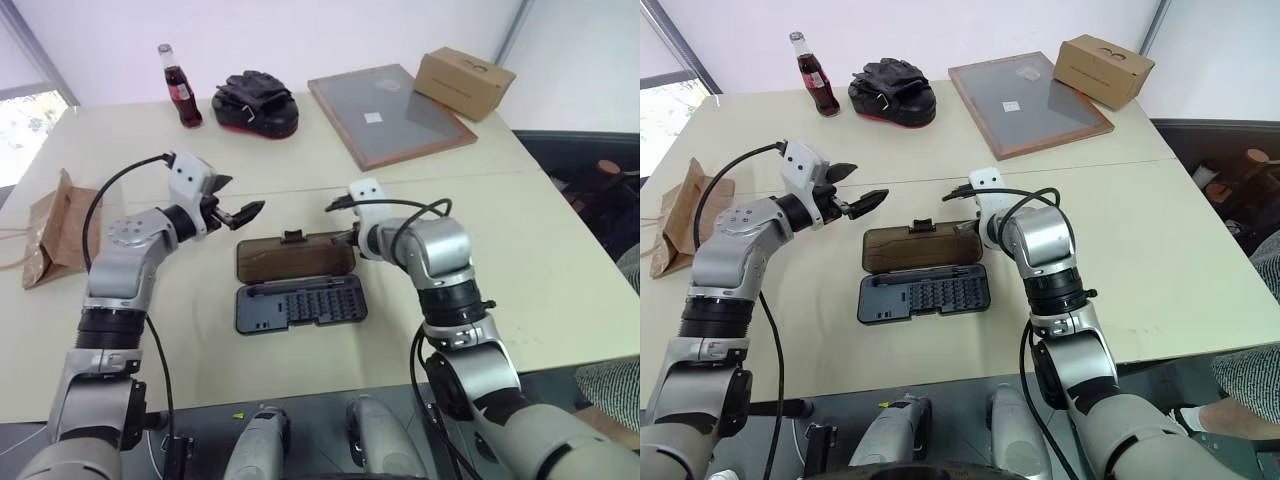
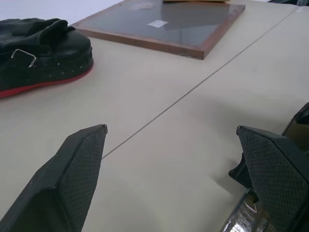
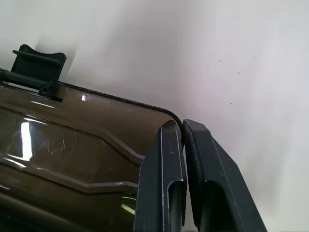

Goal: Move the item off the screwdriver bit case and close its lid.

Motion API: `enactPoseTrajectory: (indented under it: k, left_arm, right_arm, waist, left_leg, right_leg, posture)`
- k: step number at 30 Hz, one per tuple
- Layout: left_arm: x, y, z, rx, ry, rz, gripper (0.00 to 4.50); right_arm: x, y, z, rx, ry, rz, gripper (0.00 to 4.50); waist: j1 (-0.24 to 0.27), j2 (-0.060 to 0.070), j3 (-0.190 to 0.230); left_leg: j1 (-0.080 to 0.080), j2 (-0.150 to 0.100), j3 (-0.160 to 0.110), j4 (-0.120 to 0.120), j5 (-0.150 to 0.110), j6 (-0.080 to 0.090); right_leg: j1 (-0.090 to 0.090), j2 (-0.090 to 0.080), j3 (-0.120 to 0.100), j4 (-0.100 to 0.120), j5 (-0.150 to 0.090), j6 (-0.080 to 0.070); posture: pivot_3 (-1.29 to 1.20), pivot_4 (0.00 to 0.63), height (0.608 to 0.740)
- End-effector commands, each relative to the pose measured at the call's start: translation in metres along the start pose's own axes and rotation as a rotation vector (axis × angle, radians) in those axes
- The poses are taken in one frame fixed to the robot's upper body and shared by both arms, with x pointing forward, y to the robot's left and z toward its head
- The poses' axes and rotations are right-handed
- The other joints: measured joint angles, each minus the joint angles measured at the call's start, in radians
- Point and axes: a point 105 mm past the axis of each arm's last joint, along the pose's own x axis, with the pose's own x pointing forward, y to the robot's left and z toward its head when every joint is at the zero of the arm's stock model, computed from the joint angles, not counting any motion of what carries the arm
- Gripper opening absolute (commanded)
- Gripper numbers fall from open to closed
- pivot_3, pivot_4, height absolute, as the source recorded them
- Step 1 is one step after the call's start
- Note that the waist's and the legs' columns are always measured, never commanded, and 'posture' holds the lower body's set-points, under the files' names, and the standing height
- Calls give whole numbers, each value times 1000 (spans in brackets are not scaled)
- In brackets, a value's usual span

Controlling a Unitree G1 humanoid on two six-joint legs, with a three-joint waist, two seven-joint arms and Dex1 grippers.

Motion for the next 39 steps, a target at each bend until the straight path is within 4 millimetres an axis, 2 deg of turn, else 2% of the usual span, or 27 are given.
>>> enactPoseTrajectory:
  k: [1,15,24,39]
  left_arm:
    - [-6,6,19,48,-57,24,4500]
    - [-3,6,20,60,-58,23,4500]
    - [-1,6,21,67,-61,17,4500]
    - [-2,6,20,73,-58,19,4500]
  right_arm:
    - [-4,4,13,-17,-37,14,37]
    - [-18,9,1,9,23,49,37]
    - [-20,2,-2,28,45,14,37]
    - [-23,2,-10,32,83,13,37]
  waist:
    - [0,0,0]
    - [1,0,0]
    - [2,0,0]
    - [2,0,0]
  left_leg:
    - [0,0,0,0,0,0]
    - [0,0,0,0,0,0]
    - [0,0,0,0,0,0]
    - [0,0,0,0,0,0]
  right_leg:
    - [0,0,0,0,0,0]
    - [0,0,0,0,0,0]
    - [0,0,0,0,0,0]
    - [0,0,0,0,0,0]
  posture:
    - [0,150,740]
    - [0,150,740]
    - [0,150,740]
    - [0,150,740]
